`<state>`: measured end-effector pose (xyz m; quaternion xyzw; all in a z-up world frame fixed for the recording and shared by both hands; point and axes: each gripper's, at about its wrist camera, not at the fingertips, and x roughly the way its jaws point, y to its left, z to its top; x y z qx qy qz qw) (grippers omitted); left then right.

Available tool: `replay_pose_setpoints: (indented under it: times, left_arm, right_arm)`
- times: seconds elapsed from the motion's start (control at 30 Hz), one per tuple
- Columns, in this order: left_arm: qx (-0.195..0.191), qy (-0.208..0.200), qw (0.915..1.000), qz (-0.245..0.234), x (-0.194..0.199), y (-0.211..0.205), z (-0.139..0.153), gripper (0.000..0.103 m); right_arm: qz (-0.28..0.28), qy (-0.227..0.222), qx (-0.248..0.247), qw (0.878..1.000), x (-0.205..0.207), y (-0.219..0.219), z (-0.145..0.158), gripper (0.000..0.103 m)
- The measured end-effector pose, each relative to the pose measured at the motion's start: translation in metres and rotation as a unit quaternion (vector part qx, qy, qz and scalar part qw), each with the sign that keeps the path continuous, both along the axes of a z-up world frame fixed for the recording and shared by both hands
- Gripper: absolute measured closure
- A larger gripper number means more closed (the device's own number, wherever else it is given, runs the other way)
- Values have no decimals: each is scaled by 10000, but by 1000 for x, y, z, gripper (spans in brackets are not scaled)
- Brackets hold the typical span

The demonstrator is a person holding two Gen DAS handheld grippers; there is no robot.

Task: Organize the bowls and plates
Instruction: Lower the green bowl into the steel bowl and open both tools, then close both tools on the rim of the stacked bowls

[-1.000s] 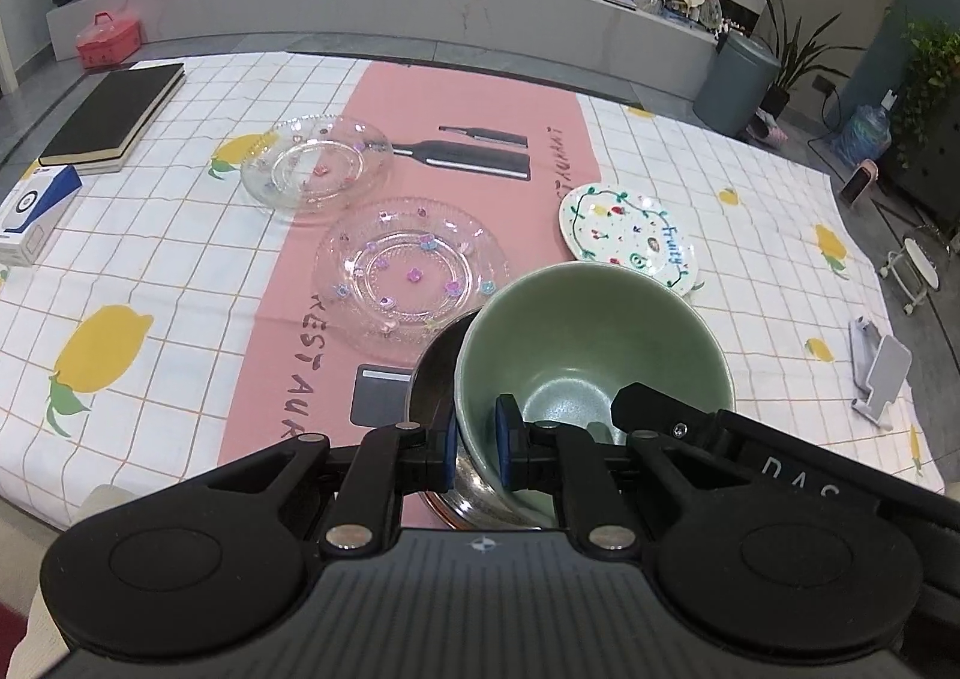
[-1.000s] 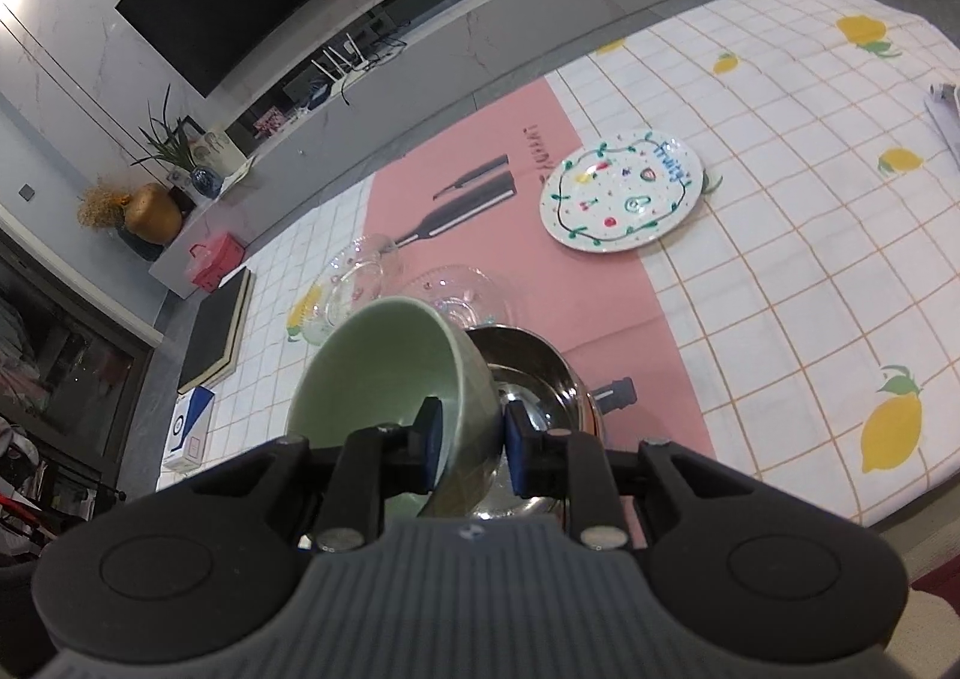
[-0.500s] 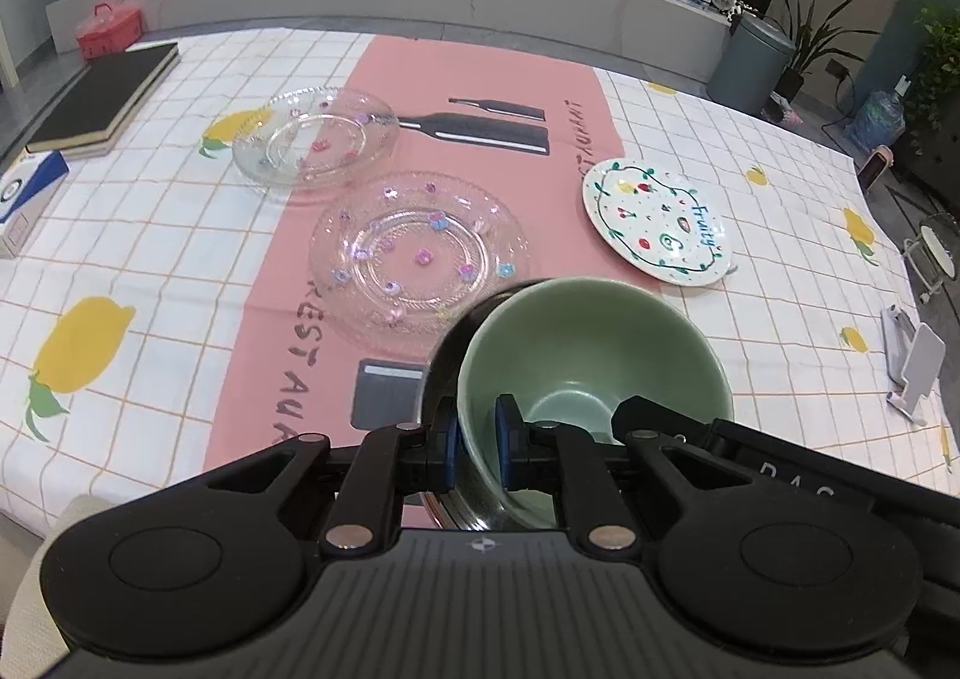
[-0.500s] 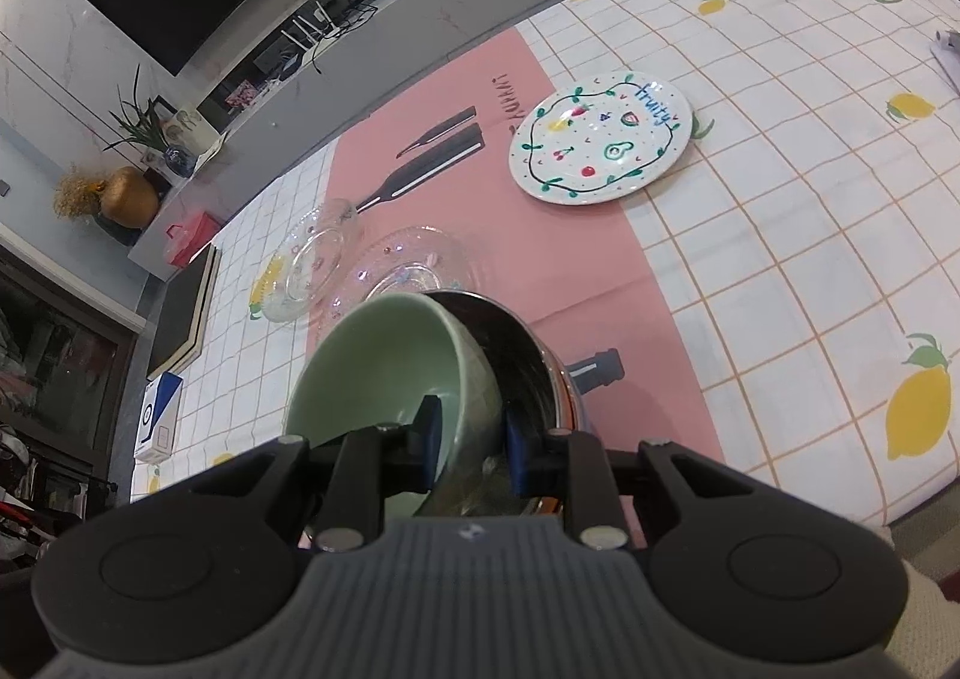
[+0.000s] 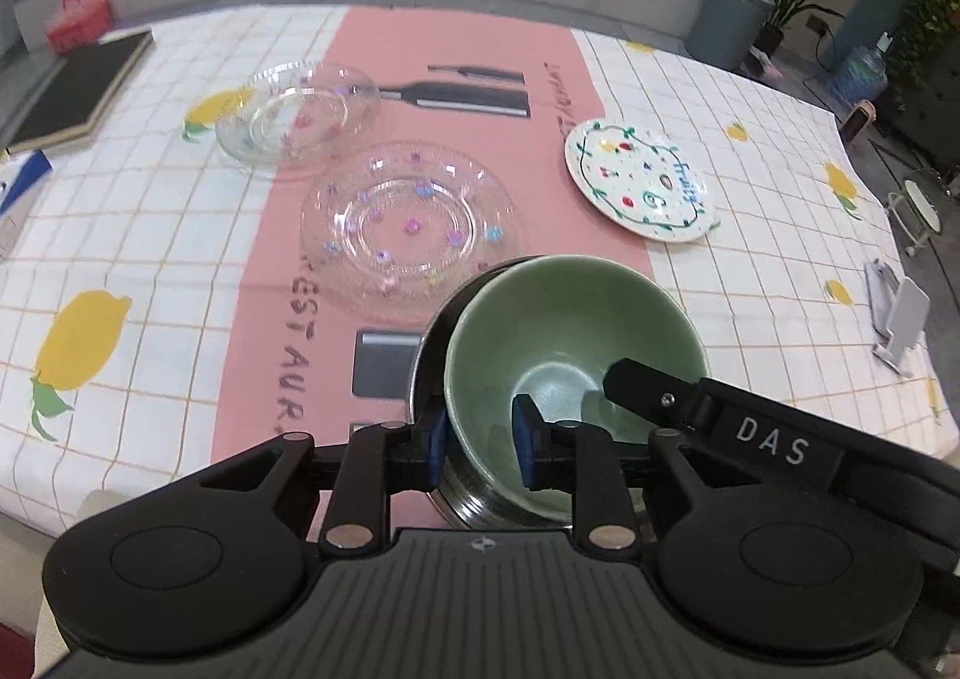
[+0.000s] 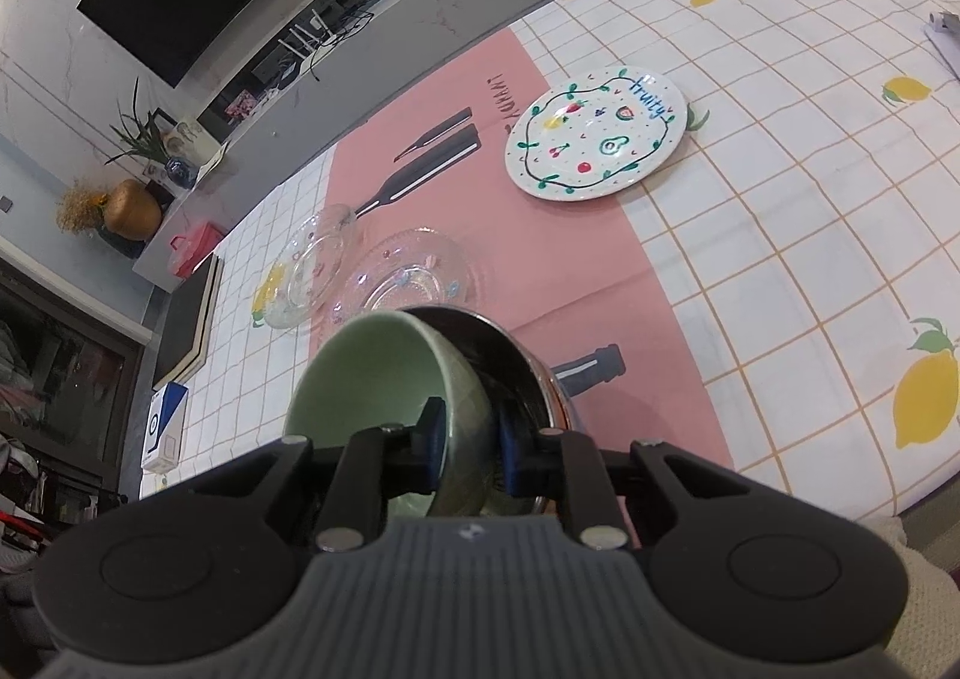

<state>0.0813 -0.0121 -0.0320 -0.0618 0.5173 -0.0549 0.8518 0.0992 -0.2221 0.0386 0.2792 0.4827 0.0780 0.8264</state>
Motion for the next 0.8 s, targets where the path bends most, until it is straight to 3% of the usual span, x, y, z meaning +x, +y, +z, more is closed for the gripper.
replay_pose_setpoints:
  times: [0.37,0.43,0.47,0.5,0.6,0.7,0.73,0.77,0.8]
  left_arm:
    - [-440,11,9988,237,2,21,15,69]
    - [-393,-191,9983,373,-2,25,25,53]
    - [-191,-388,9978,501,-5,26,32,32]
    - [49,-640,9960,615,-9,27,39,25]
    - [379,-872,9930,696,-12,31,47,24]
    - [148,-600,9962,614,-5,38,37,24]
    - [133,-480,9970,585,-2,38,32,24]
    - [156,-387,9977,539,0,37,28,24]
    - [85,-401,9979,511,1,38,25,23]
  right_arm:
    - [230,-85,-557,9981,-2,16,1,90]
    - [291,-86,-665,9973,-1,19,1,88]
    - [332,-149,-739,9966,-2,22,3,88]
    - [392,-167,-836,9956,-2,25,4,88]
    - [554,-222,-1060,9926,-3,31,7,86]
    - [676,-252,-1200,9902,-4,35,10,79]
    - [704,-384,-1203,9895,-7,36,14,65]
    - [682,-635,-1211,9883,-11,36,22,42]
    - [714,-856,-1361,9844,-16,38,30,36]
